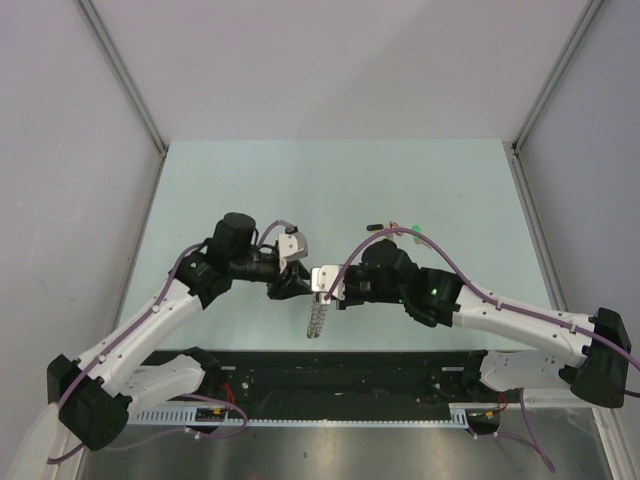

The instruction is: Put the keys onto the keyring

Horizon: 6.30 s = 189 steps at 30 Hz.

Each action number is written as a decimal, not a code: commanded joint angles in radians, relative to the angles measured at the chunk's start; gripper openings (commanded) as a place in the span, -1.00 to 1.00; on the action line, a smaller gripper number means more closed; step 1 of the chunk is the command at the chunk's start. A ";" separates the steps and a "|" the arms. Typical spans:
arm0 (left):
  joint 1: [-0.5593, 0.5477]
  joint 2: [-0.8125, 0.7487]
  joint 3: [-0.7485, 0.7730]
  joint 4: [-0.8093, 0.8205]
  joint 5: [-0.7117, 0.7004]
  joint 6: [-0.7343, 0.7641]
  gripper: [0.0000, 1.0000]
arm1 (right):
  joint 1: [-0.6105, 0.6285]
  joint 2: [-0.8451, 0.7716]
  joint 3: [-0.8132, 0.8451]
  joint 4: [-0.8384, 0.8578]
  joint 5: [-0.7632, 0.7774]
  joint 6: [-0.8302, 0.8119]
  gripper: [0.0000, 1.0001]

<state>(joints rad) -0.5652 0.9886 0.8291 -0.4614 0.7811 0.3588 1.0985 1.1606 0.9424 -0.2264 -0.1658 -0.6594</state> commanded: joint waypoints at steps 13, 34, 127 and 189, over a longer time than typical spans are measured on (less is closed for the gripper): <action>-0.061 0.081 0.071 -0.002 0.095 0.077 -0.87 | 0.006 -0.035 0.022 0.041 -0.020 -0.014 -1.00; 0.073 -0.215 -0.209 0.575 -0.060 -0.524 -0.99 | 0.003 -0.041 0.021 0.032 -0.011 -0.006 -1.00; 0.024 -0.220 -0.202 0.637 -0.147 -0.547 -0.99 | 0.017 -0.042 0.027 0.015 -0.024 -0.013 -1.00; 0.059 -0.846 -0.303 0.228 -1.289 -0.509 1.00 | -0.229 0.762 0.534 0.216 -0.066 0.138 -1.00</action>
<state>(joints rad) -0.5266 0.1810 0.5396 -0.2543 -0.4236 -0.1467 0.8467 1.9759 1.5806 -0.0719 -0.2077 -0.6014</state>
